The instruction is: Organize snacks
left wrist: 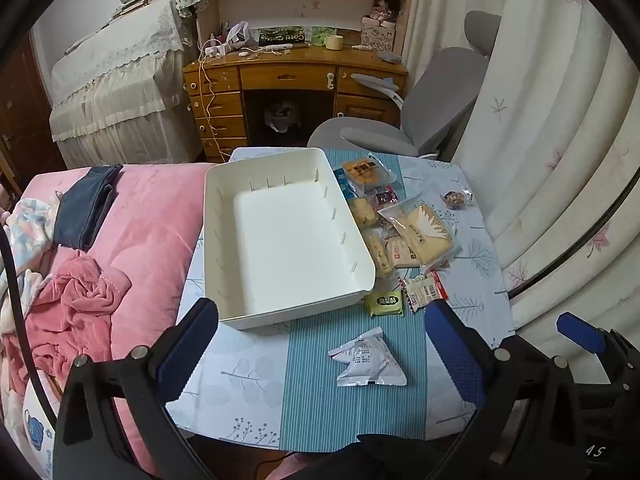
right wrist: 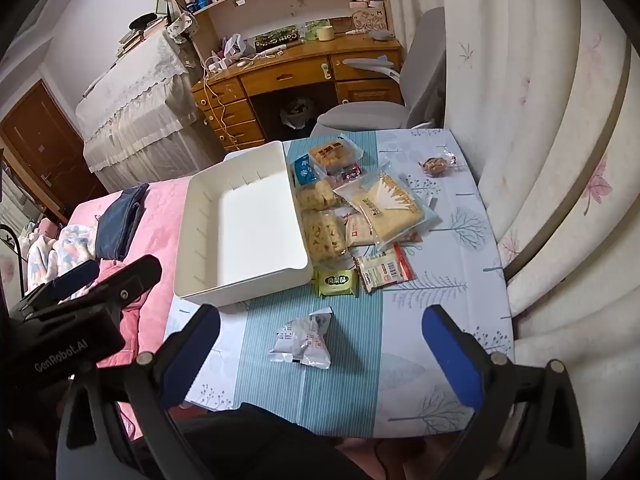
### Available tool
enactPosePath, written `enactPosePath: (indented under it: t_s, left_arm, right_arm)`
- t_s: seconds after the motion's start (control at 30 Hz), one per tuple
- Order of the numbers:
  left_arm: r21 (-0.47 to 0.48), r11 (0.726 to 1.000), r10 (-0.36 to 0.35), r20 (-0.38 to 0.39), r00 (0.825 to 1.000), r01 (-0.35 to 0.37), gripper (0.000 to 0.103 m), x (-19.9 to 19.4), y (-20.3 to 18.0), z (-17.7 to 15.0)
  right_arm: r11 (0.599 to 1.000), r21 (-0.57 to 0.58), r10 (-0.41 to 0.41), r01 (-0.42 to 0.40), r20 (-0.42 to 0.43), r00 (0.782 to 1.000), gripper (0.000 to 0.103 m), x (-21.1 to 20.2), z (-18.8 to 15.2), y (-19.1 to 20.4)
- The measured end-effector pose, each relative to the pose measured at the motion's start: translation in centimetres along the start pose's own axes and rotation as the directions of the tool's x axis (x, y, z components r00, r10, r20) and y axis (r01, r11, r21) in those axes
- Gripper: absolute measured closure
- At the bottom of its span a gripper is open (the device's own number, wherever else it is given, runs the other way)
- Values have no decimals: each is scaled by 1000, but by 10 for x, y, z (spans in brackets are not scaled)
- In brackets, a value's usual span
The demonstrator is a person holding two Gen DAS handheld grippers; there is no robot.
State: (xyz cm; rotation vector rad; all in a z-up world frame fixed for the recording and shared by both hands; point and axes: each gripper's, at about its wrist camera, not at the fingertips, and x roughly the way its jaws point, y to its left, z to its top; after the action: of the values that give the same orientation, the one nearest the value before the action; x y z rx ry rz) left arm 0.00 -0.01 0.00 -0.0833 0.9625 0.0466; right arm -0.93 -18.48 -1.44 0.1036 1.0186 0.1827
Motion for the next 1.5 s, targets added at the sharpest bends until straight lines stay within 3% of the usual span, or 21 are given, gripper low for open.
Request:
enactPosePath:
  t_s: [0.57,0.83,0.97,1.2,1.5]
  left_arm:
    - [0,1000,-12,-14,1000,12,0,1,6,-2]
    - [19,999,-32,-47,998,33,0,6,16,-6]
    - [38,999,-35,-86,996,39,0,10,21,-7]
    - [42,993,-107,-93,990,111,0,11,39,-11]
    - [77,990,-109,-104,989,117,3,11,33,-14]
  right_arm:
    - [1000,-4,-6,6,-6,1000,1,1,0,8]
    - [1000,-3,-7,7,-8,1000,1,-11,5,9]
    - [1000,9,-6,7,-7,1000,1,2,-3,15]
    - [1000,22,-6,6,3,1000,1,-7,-8,28]
    - [1000,22,-22,22,30,999,1,-12,-23,34]
